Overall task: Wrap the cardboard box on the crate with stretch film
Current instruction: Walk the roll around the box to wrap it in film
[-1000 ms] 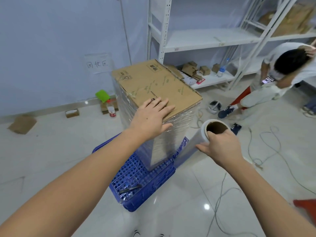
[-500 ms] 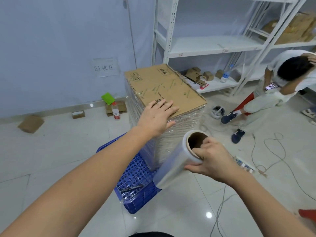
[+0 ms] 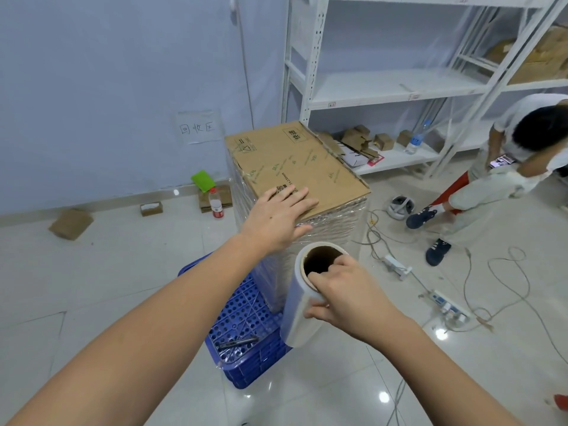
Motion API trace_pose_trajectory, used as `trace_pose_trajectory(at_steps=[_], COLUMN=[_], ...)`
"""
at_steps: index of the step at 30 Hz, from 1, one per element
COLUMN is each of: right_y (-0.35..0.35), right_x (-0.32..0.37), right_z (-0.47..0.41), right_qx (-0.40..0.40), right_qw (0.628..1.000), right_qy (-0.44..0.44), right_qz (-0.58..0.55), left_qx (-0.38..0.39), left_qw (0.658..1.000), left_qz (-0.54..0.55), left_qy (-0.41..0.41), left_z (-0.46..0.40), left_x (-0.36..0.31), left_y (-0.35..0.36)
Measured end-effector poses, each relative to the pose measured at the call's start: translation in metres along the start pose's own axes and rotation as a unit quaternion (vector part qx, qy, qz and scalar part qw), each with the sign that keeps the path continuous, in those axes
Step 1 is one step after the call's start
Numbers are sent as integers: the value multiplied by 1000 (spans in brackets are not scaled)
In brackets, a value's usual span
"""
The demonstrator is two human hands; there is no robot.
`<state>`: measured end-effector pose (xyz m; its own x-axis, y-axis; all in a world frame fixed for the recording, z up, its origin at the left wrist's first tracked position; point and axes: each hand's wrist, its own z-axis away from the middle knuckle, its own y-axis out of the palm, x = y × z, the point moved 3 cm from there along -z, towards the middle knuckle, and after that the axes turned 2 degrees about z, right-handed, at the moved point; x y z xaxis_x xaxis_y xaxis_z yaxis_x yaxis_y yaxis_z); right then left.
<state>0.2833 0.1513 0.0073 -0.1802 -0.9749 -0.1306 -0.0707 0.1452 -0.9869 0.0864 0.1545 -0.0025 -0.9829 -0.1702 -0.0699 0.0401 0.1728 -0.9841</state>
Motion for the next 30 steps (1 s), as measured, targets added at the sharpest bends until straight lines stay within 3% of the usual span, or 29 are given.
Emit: trace_pose_trajectory(at_steps=[3,7,14,18,22,27,30], right_y=[-2,-9,-6,-15,-14,-13,-10], right_x=[14,35,33,44,55,54,48], right_z=[4,7,-3,-20,-42,-52,-49], right_qx=[31,15,44,75,79,100,81], right_qw=[996,982,929,897,876,829,820], right_qy=[77,188,366,435,475,549,567], right_qz=[33,14,-19,-39,-12,17,23], left_qx=[4,7,65,110,100,91,69], left_qw=[1000,1000,981,947,914,904,905], left_qz=[4,1,-4,-9,-47,-49,-71], left_qy=[3,24,186,302,389,414,413], left_z=[-1,-1,-9,-22,-46,-60,-59], left_x=[1,4,31,59,75,78,80], left_y=[-1,-2,-5,-14,-16,-5,1])
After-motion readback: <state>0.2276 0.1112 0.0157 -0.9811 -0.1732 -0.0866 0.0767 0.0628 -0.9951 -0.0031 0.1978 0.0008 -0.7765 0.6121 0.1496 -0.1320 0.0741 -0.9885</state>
